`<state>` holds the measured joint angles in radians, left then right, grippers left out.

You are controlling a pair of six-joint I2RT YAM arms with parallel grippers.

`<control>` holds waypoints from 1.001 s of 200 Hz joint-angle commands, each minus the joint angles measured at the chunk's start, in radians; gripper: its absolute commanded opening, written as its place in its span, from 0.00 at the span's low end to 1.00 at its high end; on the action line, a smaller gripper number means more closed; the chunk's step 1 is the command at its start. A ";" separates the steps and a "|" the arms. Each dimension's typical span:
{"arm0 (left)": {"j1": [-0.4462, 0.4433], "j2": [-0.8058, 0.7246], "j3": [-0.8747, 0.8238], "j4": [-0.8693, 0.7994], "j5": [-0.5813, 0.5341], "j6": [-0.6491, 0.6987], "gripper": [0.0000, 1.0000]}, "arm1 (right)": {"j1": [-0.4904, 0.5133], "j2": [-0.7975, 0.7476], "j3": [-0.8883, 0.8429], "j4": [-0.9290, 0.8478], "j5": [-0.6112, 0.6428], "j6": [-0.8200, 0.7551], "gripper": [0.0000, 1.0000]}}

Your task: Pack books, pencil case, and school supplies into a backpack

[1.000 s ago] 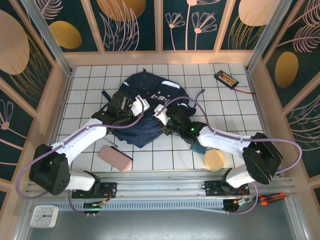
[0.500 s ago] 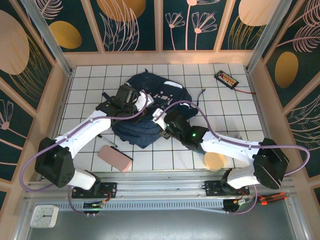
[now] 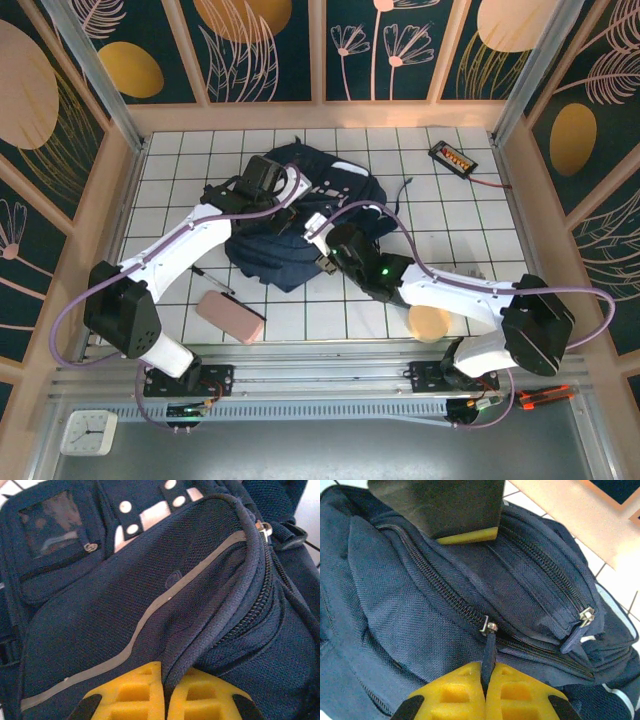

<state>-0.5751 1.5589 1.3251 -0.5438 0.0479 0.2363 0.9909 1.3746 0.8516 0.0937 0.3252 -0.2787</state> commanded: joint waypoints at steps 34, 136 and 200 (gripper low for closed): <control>-0.015 -0.016 0.196 0.033 -0.268 -0.296 0.00 | -0.143 0.076 0.093 0.144 -0.271 -0.065 0.00; -0.015 0.187 0.337 -0.061 -0.069 -0.497 0.00 | -0.318 0.184 0.213 0.088 -0.497 -0.187 0.00; -0.014 0.439 0.561 -0.231 0.017 -0.466 0.00 | -0.301 0.019 0.085 -0.009 -0.408 -0.279 0.00</control>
<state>-0.5861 1.9213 1.7615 -0.7944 0.0170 -0.2295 0.6571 1.5043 0.9569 0.1139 -0.0433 -0.4992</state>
